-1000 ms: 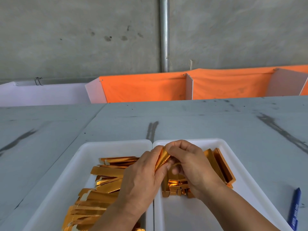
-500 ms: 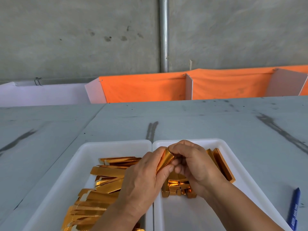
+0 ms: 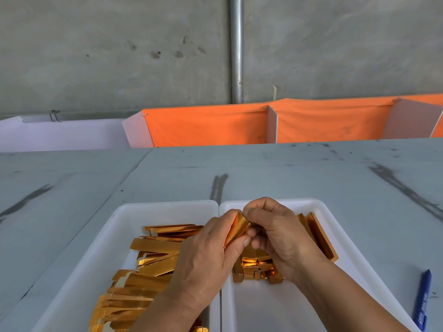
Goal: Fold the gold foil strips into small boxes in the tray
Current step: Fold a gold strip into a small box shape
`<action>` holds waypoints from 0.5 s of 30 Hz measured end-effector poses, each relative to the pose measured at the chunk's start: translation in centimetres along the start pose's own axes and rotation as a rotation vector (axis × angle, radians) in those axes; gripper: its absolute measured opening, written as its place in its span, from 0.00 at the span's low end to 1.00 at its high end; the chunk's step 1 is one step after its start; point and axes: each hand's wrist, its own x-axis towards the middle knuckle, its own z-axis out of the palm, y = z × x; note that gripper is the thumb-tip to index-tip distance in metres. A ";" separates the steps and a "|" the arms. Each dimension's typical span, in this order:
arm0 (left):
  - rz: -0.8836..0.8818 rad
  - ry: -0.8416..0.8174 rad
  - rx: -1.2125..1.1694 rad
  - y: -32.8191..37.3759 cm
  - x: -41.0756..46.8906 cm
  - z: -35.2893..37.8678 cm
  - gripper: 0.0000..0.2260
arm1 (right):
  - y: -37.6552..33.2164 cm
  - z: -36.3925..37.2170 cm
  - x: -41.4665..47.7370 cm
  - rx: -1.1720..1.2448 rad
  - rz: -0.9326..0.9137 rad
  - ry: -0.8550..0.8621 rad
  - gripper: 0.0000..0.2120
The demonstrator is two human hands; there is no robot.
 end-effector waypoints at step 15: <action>-0.024 0.042 0.030 -0.5 0.0 0.3 0.31 | 0.2 0.2 -0.2 -0.138 -0.094 0.032 0.07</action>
